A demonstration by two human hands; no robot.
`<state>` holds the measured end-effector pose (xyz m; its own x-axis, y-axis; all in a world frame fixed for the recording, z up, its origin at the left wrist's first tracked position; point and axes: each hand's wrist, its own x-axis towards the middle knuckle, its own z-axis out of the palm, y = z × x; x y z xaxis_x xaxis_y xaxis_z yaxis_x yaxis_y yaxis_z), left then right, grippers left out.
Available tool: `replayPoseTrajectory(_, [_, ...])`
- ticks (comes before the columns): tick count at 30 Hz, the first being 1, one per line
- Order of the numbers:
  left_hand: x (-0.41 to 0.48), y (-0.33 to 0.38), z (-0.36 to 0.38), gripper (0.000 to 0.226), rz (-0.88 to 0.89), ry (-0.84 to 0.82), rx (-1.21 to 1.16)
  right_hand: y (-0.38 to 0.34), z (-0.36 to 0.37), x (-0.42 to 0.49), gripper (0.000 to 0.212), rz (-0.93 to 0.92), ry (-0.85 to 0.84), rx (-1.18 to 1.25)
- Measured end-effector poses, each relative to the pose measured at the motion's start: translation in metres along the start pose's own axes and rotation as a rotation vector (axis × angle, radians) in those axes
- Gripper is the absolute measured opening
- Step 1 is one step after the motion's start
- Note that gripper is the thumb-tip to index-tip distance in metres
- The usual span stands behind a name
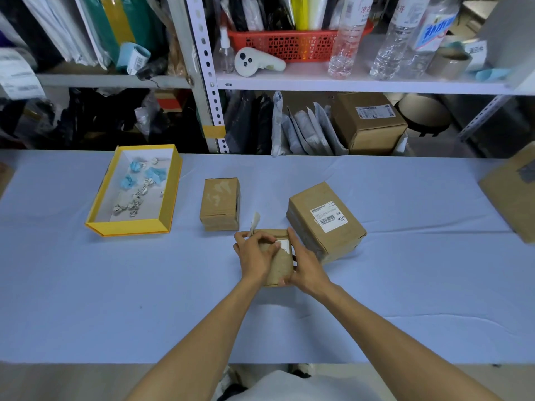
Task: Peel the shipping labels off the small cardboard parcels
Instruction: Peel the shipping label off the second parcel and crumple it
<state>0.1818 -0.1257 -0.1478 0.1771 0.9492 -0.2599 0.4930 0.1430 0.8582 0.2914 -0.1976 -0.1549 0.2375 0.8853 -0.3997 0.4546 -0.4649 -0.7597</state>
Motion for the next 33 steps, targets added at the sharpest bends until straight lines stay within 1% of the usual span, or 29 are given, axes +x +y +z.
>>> replayPoseTrajectory(1, [0.002, 0.000, 0.001, 0.008, -0.005, 0.005, -0.001, 0.003, 0.001, 0.001, 0.103, -0.008, 0.013, -0.015])
replayPoseTrajectory(2, [0.002, 0.001, 0.001, 0.008, -0.012, 0.007, -0.006, 0.001, 0.001, 0.000, 0.084, 0.011, 0.019, -0.004])
replayPoseTrajectory(3, [0.003, 0.001, 0.002, 0.008, -0.018, 0.003, -0.014, 0.000, 0.001, -0.002, 0.072, 0.016, 0.028, -0.010])
replayPoseTrajectory(4, [0.004, 0.001, 0.001, 0.008, -0.020, -0.009, -0.020, 0.000, 0.000, -0.002, 0.078, 0.031, 0.023, 0.018])
replayPoseTrajectory(6, [0.005, 0.000, 0.000, 0.011, -0.019, -0.046, -0.023, -0.001, -0.002, 0.000, 0.113, 0.018, -0.005, 0.004])
replayPoseTrajectory(7, [0.005, 0.000, -0.001, 0.013, -0.020, -0.061, -0.020, -0.002, -0.002, -0.001, 0.123, 0.004, -0.013, -0.002])
replayPoseTrajectory(9, [0.007, -0.002, -0.003, 0.016, -0.029, -0.070, -0.021, -0.003, -0.003, 0.000, 0.129, 0.008, -0.019, 0.015])
replayPoseTrajectory(11, [0.011, -0.004, -0.006, 0.019, -0.031, -0.061, -0.036, -0.003, -0.004, 0.001, 0.130, 0.011, -0.015, 0.022])
replayPoseTrajectory(18, [0.015, -0.005, -0.010, 0.011, -0.023, -0.075, -0.041, -0.004, -0.006, 0.000, 0.129, 0.010, -0.034, 0.047])
replayPoseTrajectory(24, [0.014, -0.006, -0.011, 0.011, -0.012, -0.053, -0.089, -0.002, -0.005, 0.002, 0.131, 0.012, -0.033, 0.064])
replayPoseTrajectory(28, [0.008, -0.007, -0.015, 0.014, -0.040, 0.061, -0.174, -0.004, -0.004, 0.001, 0.128, 0.010, -0.039, 0.073])
replayPoseTrajectory(31, [0.006, -0.007, -0.018, 0.008, -0.056, 0.140, -0.188, -0.003, -0.004, 0.001, 0.126, 0.000, -0.045, 0.078])
replayPoseTrajectory(33, [0.006, -0.004, -0.021, 0.006, -0.034, 0.180, -0.205, -0.004, -0.005, 0.001, 0.125, -0.003, -0.053, 0.075])
